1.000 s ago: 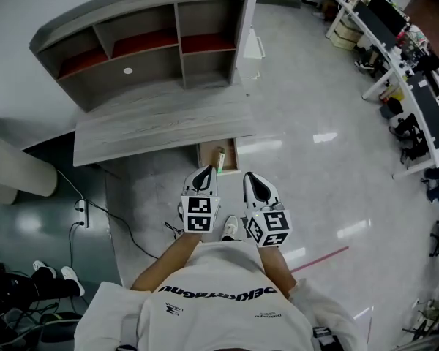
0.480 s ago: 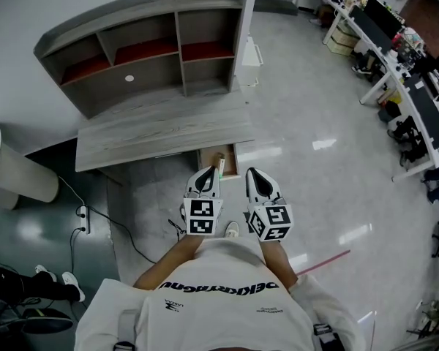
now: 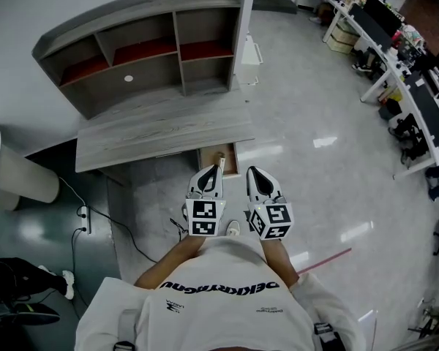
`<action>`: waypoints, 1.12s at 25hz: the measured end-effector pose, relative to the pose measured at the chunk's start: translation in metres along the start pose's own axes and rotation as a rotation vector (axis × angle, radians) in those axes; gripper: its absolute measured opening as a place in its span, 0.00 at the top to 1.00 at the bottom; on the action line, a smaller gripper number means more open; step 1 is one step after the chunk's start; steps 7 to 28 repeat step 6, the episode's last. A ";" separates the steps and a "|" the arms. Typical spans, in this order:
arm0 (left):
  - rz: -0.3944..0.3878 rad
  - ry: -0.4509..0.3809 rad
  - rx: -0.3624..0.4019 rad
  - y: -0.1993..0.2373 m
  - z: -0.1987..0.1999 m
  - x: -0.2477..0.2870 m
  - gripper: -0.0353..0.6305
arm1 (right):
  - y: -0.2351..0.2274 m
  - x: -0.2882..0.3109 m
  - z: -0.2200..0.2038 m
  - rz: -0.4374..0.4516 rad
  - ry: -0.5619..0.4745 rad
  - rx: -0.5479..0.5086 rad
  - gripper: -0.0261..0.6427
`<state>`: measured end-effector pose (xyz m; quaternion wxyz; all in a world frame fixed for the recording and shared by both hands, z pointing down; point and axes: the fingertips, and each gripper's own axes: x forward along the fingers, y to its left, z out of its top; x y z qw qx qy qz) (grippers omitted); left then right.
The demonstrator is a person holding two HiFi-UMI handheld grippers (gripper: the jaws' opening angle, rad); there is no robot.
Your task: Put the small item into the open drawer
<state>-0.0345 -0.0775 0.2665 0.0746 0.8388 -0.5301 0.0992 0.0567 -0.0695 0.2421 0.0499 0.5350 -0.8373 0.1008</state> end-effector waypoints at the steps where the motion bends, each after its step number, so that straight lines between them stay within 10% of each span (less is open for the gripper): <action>1: 0.000 -0.006 0.005 0.000 0.002 0.001 0.92 | -0.001 0.001 0.000 0.000 0.000 -0.003 0.92; 28: -0.001 -0.017 0.014 0.001 0.004 0.006 0.92 | -0.004 0.006 -0.001 0.000 -0.006 -0.005 0.92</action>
